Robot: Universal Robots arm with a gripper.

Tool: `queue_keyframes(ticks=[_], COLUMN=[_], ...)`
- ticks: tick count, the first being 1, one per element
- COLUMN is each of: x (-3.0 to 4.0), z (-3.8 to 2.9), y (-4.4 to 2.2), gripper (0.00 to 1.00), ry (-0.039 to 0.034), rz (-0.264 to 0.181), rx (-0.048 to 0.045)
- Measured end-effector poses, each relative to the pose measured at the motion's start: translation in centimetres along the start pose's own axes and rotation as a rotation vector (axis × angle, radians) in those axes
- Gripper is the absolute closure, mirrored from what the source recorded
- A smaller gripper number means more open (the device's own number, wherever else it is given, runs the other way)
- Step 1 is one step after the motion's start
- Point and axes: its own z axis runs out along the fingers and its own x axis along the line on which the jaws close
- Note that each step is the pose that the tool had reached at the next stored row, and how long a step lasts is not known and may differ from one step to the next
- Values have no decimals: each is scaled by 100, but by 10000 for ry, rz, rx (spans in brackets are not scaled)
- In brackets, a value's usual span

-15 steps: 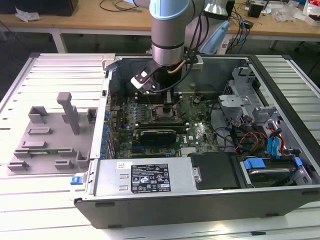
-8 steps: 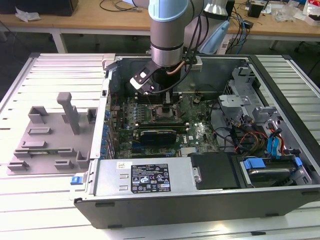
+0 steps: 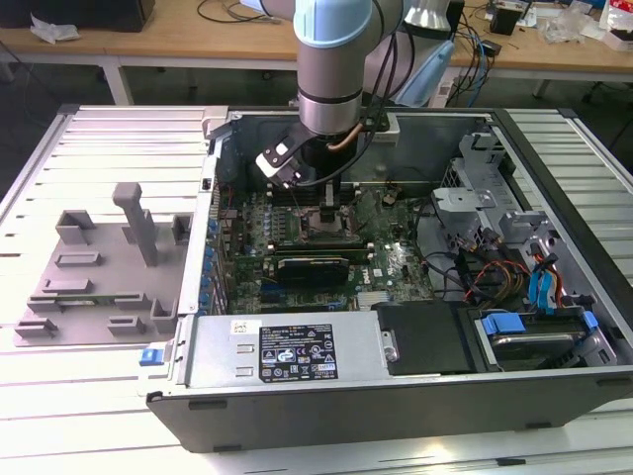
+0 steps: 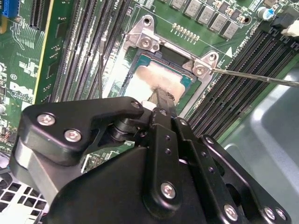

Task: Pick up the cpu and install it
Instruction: 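Place the cpu into insertion slot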

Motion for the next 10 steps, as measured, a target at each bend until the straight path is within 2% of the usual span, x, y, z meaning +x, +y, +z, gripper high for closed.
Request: queue_keyframes(ticks=[10], x=[11], z=[10], y=[-2], gripper=[89], ry=[-3], rz=[37], rx=[2])
